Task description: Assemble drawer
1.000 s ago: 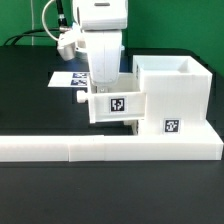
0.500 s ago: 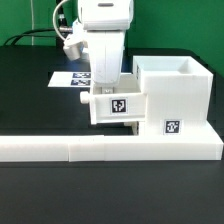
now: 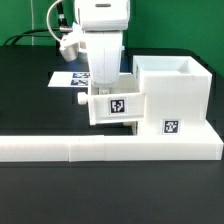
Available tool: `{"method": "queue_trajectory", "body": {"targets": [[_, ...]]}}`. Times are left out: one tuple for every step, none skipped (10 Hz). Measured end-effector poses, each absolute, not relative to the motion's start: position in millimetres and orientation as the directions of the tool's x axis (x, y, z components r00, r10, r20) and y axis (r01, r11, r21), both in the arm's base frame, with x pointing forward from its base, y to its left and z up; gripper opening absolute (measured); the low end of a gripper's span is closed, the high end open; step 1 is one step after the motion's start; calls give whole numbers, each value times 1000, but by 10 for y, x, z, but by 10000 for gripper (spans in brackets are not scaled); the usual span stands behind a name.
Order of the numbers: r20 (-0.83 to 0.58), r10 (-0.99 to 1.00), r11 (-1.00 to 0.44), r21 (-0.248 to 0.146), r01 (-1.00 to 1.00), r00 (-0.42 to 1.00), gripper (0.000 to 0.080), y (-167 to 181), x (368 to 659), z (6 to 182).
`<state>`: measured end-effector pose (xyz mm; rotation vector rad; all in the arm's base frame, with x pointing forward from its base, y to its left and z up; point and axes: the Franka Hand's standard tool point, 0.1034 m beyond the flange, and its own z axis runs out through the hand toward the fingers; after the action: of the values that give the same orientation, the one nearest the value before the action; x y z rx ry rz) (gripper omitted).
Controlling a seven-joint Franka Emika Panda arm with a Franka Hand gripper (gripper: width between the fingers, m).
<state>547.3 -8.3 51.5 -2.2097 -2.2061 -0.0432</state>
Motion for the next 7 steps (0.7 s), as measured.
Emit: {"method": "queue_trajectory", "body": {"targets": [[33, 999, 2, 8, 1000, -2, 42, -58, 5480, 519], [33, 999, -11, 9, 1000, 10, 42, -26, 5485, 522], [34, 999, -33, 8, 999, 32, 42, -1, 5485, 522], [34, 999, -36, 8, 999, 36, 42, -15, 5485, 522], [34, 999, -37, 8, 999, 36, 42, -16, 5485, 522], [34, 999, -37, 8, 999, 36, 42, -17, 5485, 522], [34, 999, -34, 8, 999, 33, 42, -13, 5486, 522]]}}
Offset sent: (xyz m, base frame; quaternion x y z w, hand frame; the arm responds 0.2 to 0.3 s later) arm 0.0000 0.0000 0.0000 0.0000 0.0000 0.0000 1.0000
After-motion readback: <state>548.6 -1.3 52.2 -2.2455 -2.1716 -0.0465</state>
